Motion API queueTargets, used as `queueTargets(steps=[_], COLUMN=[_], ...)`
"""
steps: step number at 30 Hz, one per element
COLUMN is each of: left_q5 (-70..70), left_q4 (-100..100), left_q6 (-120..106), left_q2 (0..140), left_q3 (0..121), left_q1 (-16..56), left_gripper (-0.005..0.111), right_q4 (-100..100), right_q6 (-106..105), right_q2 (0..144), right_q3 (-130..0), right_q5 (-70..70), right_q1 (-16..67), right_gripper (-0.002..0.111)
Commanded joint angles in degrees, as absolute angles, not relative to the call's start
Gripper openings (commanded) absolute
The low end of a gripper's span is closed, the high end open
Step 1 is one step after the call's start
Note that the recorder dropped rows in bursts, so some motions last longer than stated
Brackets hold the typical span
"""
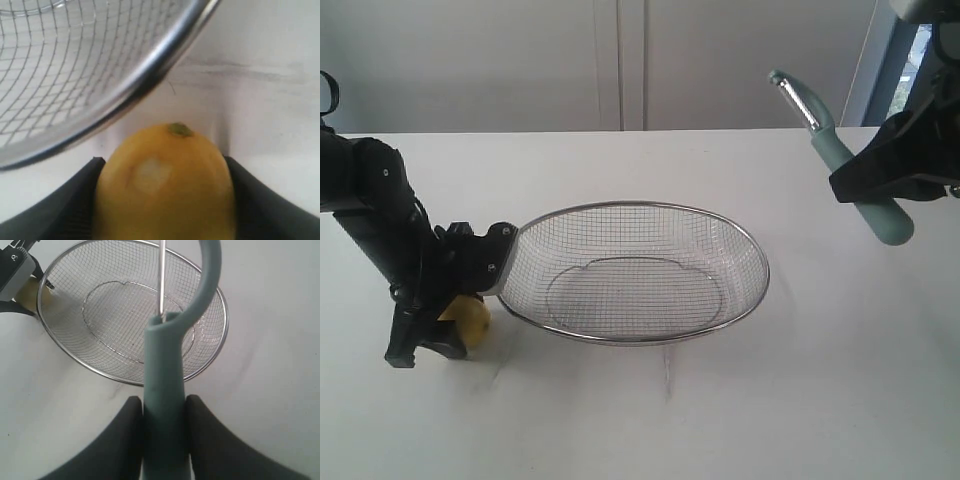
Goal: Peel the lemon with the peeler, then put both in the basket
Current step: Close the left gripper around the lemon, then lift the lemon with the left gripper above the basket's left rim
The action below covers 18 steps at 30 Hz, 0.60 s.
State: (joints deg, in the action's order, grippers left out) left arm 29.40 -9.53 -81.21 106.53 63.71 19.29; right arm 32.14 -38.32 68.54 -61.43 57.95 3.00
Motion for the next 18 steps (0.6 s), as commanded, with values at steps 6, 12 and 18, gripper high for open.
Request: queueTargets(steps=[6, 12, 18], left_q5=[33.3, 33.3, 33.3], left_q4=[-10.2, -10.2, -10.2], left_q6=[-79.1, -77.7, -76.3], left_q2=[101.7, 97.9, 93.9], left_q3=[63.3, 63.3, 63.3], left_q1=[19.5, 19.5, 19.5], left_gripper=[0.004, 0.004, 0.004], right_q4=[32.3, 32.3, 32.3], right_q6=[-38.8, -38.8, -38.8], right_q2=[68.2, 68.2, 68.2], right_q3=[-61.1, -61.1, -61.1], right_q5=[57.6, 57.6, 57.6], right_q1=[2.8, 2.8, 2.8], right_gripper=[0.0, 0.0, 0.0])
